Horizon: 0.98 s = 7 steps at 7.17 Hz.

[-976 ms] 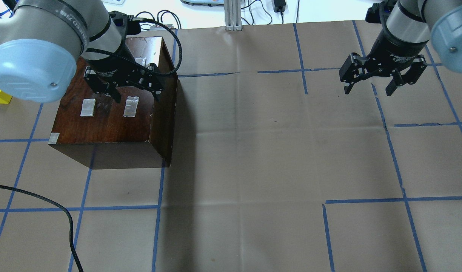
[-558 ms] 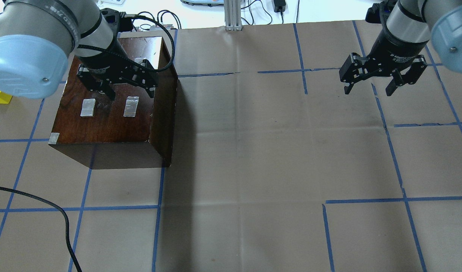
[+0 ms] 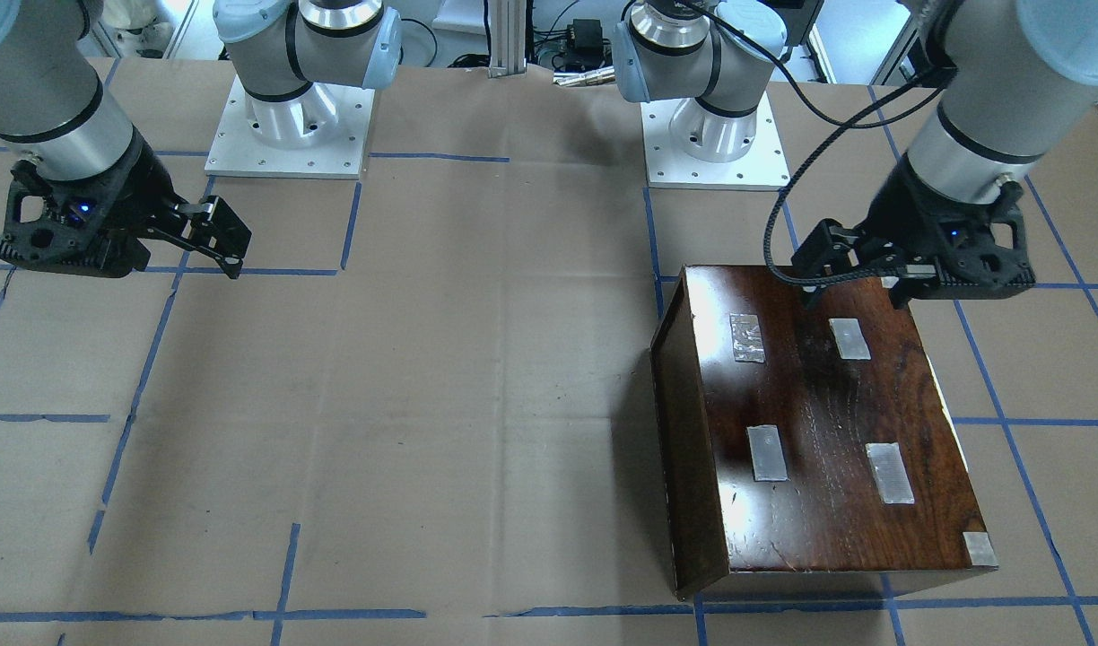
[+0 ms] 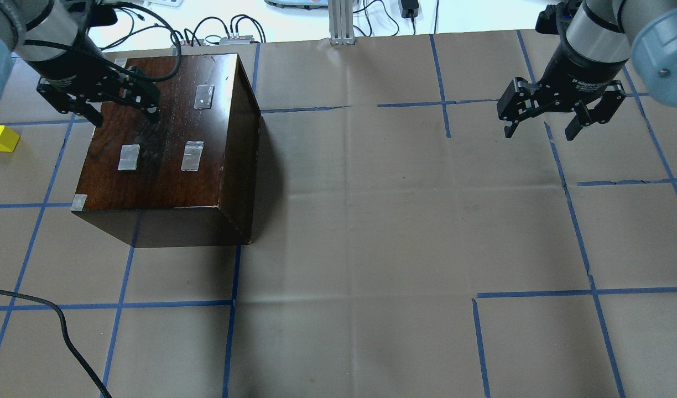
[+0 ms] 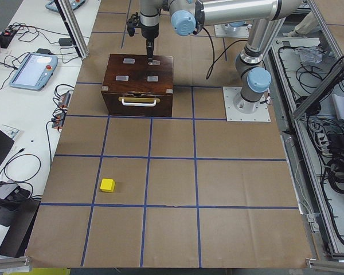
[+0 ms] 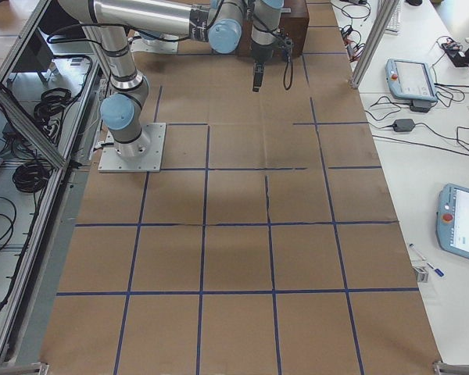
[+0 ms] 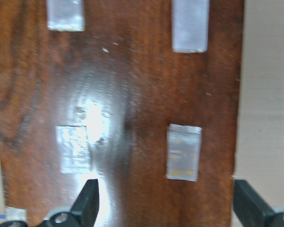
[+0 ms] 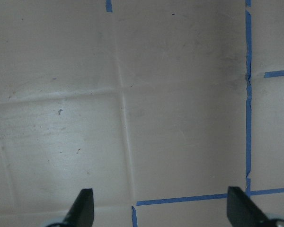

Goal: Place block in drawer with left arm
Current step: 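Move the left gripper down beside the box to the white drawer handle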

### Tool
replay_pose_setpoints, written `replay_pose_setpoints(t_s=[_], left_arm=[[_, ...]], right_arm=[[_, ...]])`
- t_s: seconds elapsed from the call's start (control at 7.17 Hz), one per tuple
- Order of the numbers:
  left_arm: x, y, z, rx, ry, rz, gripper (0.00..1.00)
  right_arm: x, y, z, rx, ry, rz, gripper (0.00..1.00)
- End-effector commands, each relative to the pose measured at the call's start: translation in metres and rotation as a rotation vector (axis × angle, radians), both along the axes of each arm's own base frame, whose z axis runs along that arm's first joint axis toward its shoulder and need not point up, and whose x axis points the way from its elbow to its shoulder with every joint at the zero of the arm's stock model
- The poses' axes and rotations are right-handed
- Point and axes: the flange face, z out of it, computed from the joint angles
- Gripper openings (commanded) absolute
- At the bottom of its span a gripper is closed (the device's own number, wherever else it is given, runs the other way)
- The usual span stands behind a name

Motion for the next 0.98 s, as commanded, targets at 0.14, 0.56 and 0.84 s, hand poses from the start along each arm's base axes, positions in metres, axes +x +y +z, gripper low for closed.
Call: replay_pose_setpoints(t_s=[0.14,0.56,0.84], left_arm=[[0.117,-0.008,-0.019,-0.023,0.069,-0.018,0.99],[0.187,-0.019,-0.028,-0.08,0.149,0.009,0.99],[0.21,-0.032,-0.047,-0.077,0.195,0.018,0.99]], right_arm=[[0.0,0.0,-0.001,0.002,0.0,0.0,1.0],[0.0,0.0,0.0,0.0,0.0,0.0,1.0],[0.0,0.0,0.0,0.0,0.0,0.0,1.0]])
